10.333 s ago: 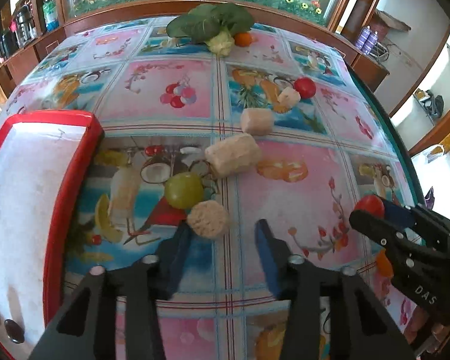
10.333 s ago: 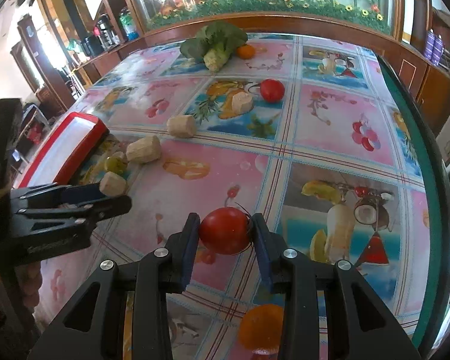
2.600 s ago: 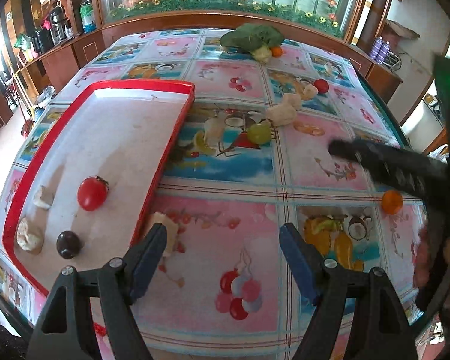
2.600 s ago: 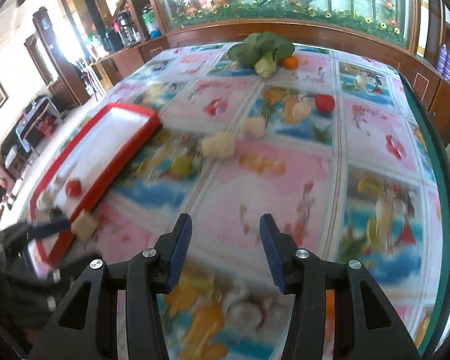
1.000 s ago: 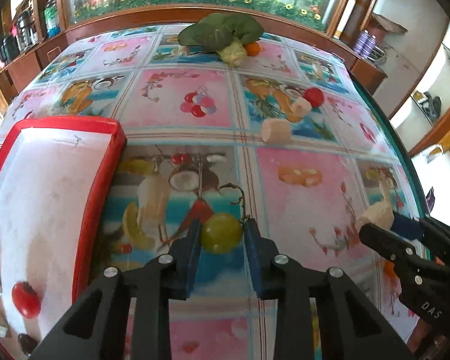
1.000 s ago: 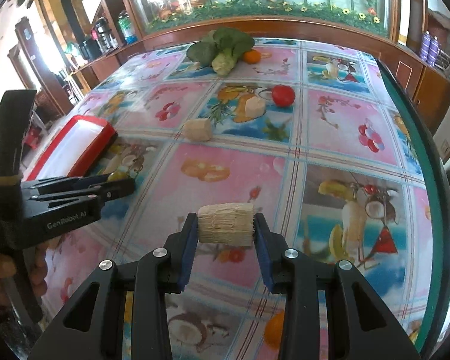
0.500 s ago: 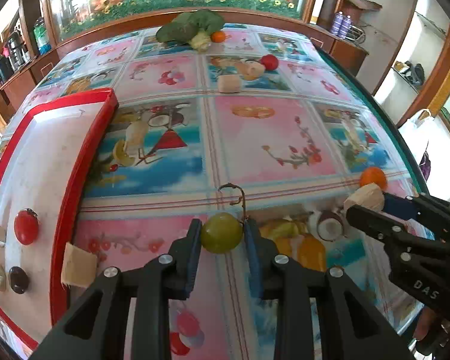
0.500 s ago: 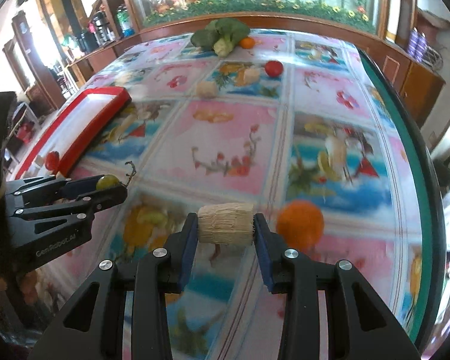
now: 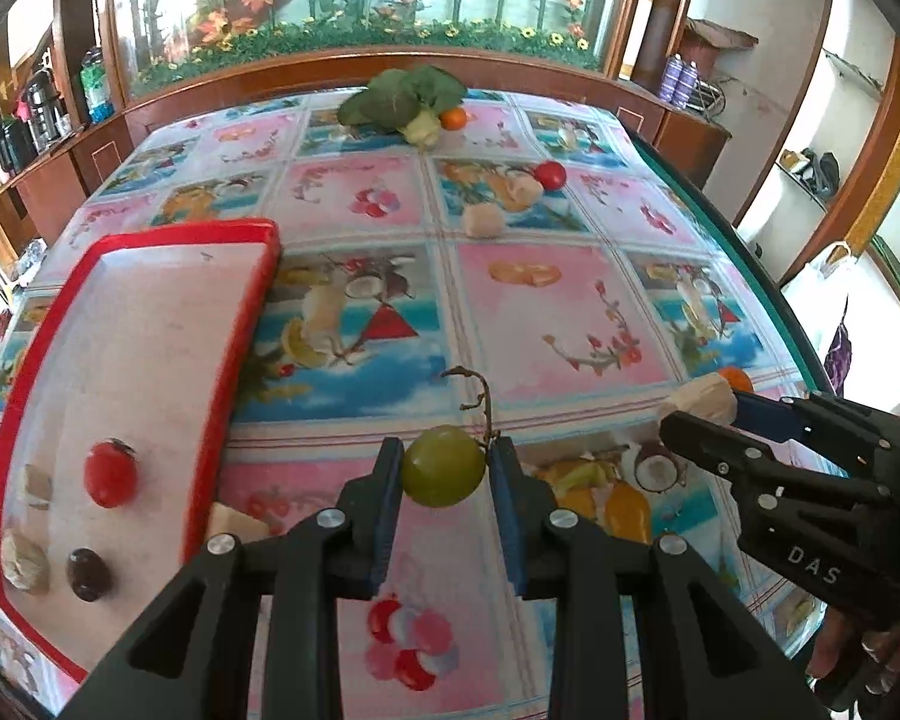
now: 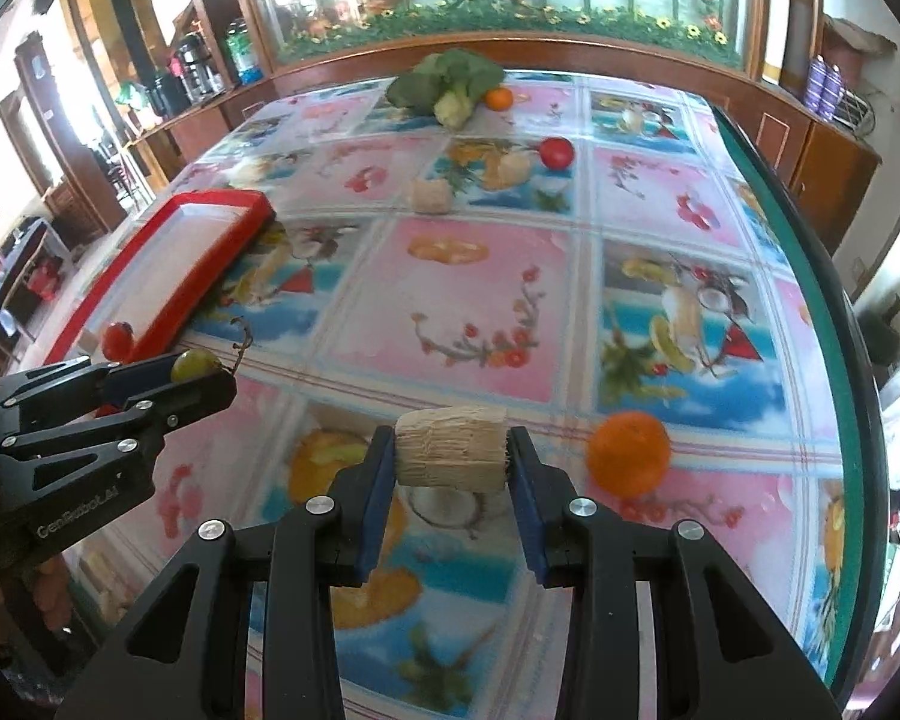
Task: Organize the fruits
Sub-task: 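Lift and carry the grape and cylinder over the tray with both grippers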
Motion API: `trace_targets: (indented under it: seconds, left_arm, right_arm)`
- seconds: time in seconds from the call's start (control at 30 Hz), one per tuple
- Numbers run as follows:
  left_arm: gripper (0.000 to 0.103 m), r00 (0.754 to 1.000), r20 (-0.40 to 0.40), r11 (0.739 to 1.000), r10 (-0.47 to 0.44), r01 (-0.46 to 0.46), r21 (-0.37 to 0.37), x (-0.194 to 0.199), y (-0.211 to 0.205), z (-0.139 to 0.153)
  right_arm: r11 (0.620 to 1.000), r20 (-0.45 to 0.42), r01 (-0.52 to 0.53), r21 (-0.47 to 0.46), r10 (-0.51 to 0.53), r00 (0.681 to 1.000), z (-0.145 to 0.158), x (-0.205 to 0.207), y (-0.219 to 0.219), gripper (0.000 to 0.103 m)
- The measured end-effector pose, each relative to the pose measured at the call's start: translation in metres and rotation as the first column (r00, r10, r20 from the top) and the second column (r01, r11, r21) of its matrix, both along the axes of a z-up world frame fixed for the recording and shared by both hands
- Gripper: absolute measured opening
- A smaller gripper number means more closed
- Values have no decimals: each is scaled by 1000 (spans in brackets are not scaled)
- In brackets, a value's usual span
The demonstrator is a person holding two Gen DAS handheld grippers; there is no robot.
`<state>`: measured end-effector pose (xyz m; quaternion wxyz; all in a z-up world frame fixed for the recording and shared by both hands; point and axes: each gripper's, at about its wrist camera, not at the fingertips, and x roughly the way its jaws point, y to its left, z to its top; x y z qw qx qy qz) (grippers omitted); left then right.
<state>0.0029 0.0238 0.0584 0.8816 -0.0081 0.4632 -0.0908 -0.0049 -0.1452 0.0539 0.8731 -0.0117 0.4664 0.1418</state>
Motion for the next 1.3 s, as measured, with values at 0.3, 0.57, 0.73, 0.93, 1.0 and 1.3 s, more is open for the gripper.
trace_targets:
  seconds: [0.3,0.57,0.73,0.93,1.0,1.3]
  left_arm:
    - [32,1000,11,1000,15,-15,1,6,20,5]
    - [32,1000,15,1000,1,-1,-8,3,21,7]
    - [32,1000,25,1000,-1,1,-21,5,24,13]
    - [32,999,34,999,28,-26,-42,11,42,20]
    - [32,998,38,998,47,-45,-47,13,51,22]
    - [32,985,51,986,163,-161,-40,22,107,27]
  right_arm:
    - [1000,26,-28,-15,28,999,2,15,25,36]
    - [999,15,-33,0,33,999,-5,0,36,36]
    - [999,21,-38,-3,38,999,2,-1,45,36]
    - [998,43,-64,10,64,997,15,8,63,36]
    - [997,55,-80,14,79,995,21,12,72,36]
    - [982,76,-186,38,183,980,35,37,134,36]
